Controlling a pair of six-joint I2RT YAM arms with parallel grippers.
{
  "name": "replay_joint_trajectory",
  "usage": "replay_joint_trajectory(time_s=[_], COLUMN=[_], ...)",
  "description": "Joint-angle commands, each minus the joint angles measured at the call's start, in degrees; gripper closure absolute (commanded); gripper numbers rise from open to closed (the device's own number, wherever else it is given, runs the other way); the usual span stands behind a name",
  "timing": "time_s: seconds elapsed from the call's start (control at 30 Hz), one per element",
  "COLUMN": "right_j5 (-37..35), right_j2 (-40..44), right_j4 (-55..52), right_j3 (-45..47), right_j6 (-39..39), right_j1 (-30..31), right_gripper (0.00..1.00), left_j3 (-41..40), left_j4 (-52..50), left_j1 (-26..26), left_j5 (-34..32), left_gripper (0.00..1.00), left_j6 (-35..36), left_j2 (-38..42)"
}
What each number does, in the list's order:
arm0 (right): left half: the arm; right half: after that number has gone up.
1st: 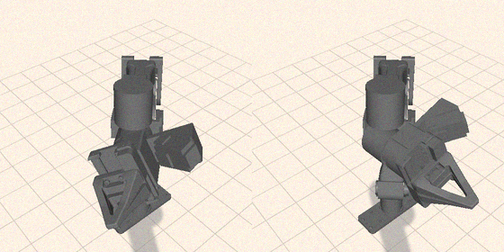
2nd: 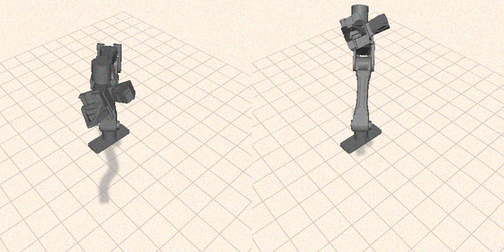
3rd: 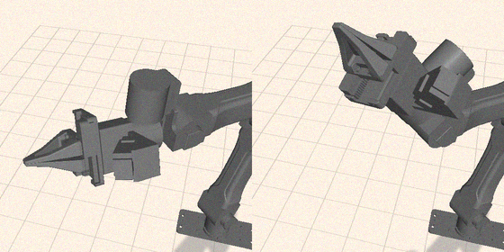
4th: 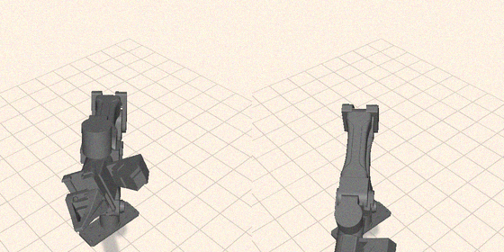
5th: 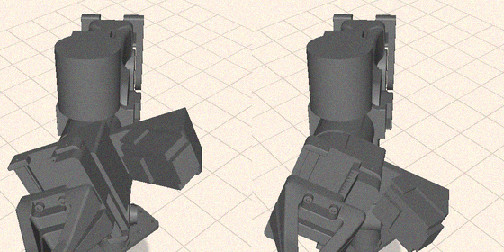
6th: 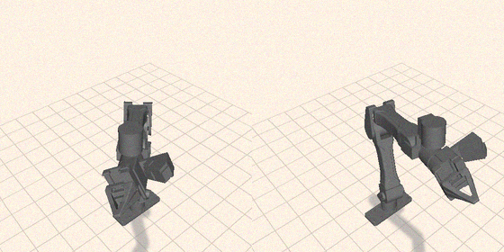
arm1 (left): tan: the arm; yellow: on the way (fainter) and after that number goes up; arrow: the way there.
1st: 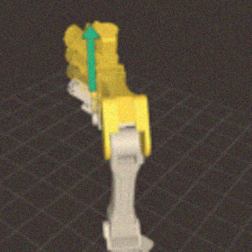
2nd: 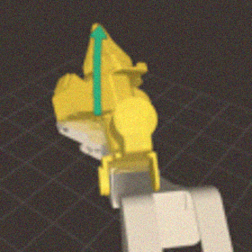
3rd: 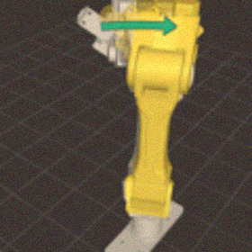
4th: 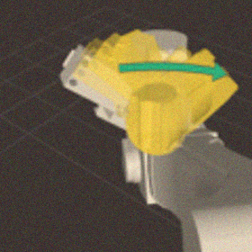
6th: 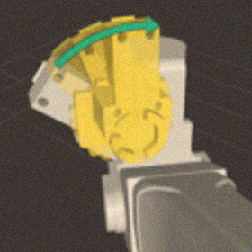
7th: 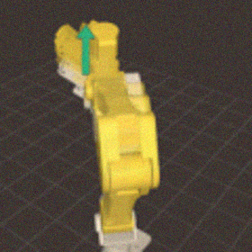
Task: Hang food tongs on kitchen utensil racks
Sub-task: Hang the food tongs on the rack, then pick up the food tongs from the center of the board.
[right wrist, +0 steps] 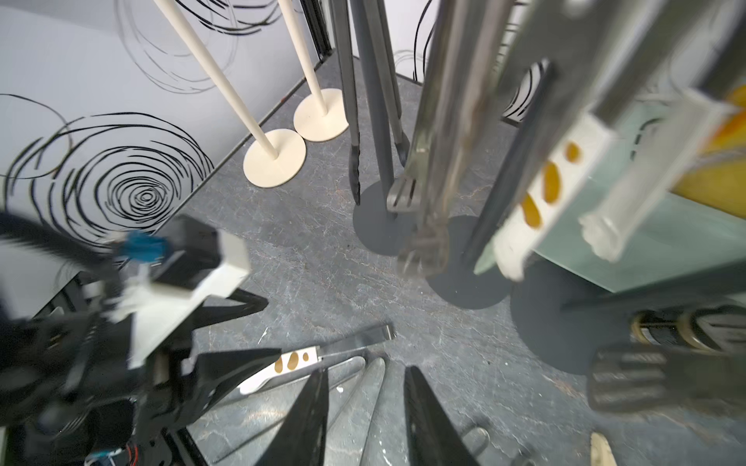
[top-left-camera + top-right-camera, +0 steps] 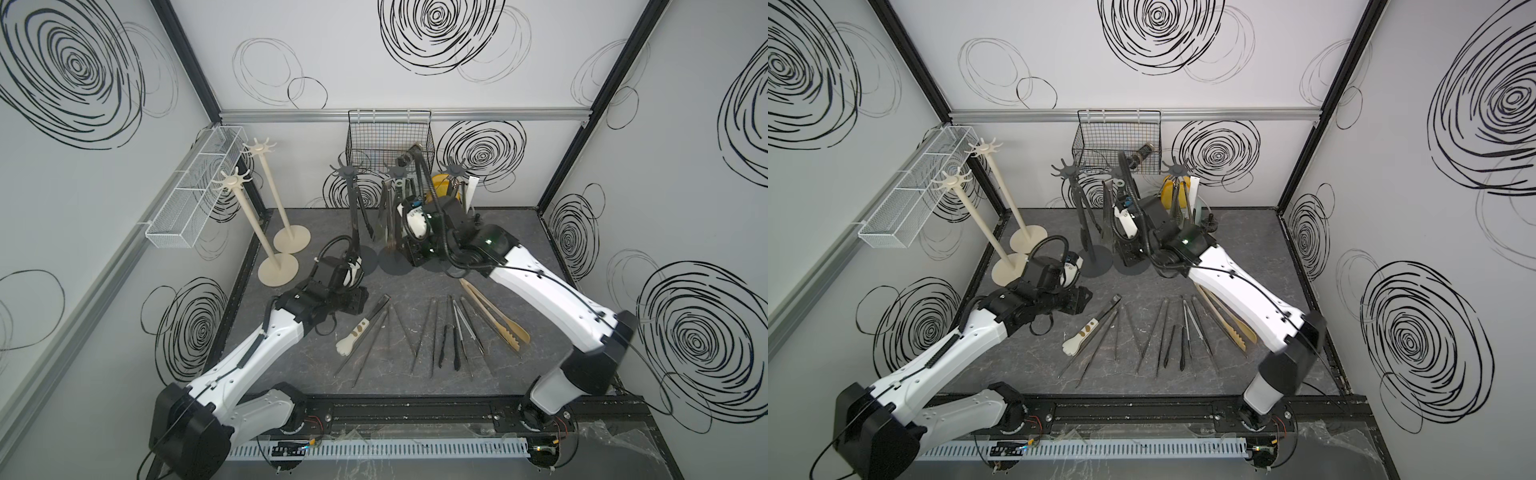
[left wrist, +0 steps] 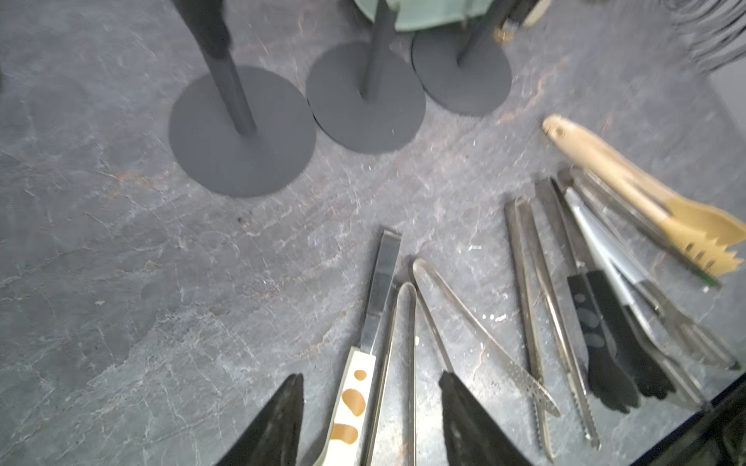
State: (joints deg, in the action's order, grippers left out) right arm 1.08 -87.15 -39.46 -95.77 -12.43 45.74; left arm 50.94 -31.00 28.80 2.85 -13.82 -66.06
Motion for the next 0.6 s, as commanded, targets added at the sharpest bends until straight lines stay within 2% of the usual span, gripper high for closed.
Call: replay_joint_trajectory(time_s=[0.0,0.1,0.27,0.43,0.57], right_j5=[2.4,4.6,9.9,18.4,20.2], right_j2=[10.4,18.4,25.3,28.3,28.5], right_j4=[7.9,8.2,7.6,10.3,11.7], right_j3=[9.8,15.7,22.2,27.9,29.6], right_j6=[-0.5,0.0,2.3,3.4,3.7], right_j1=[-4.3,-9.8,-17.9,-25.3,-27.1], right_gripper=[0.65,0.63,0.62,0.62,0.62], left_j3=[3.0,4.9,6.0,6.2,6.4], left_j4=[-7.1,-10.1,-12.5,-13.7,-13.8], left_j1=[4.1,6.5,8.5,9.0,9.2], left_j5=[-4.2,-6.8,-9.5,-11.9,-12.6], left_gripper=[0.43,0.45,0.45,0.47,0.47], left_j6=[-1.8,-3.9,-7.6,-9.4,-9.6], left_j2=[-5.2,-10.7,-16.9,-21.7,-24.4])
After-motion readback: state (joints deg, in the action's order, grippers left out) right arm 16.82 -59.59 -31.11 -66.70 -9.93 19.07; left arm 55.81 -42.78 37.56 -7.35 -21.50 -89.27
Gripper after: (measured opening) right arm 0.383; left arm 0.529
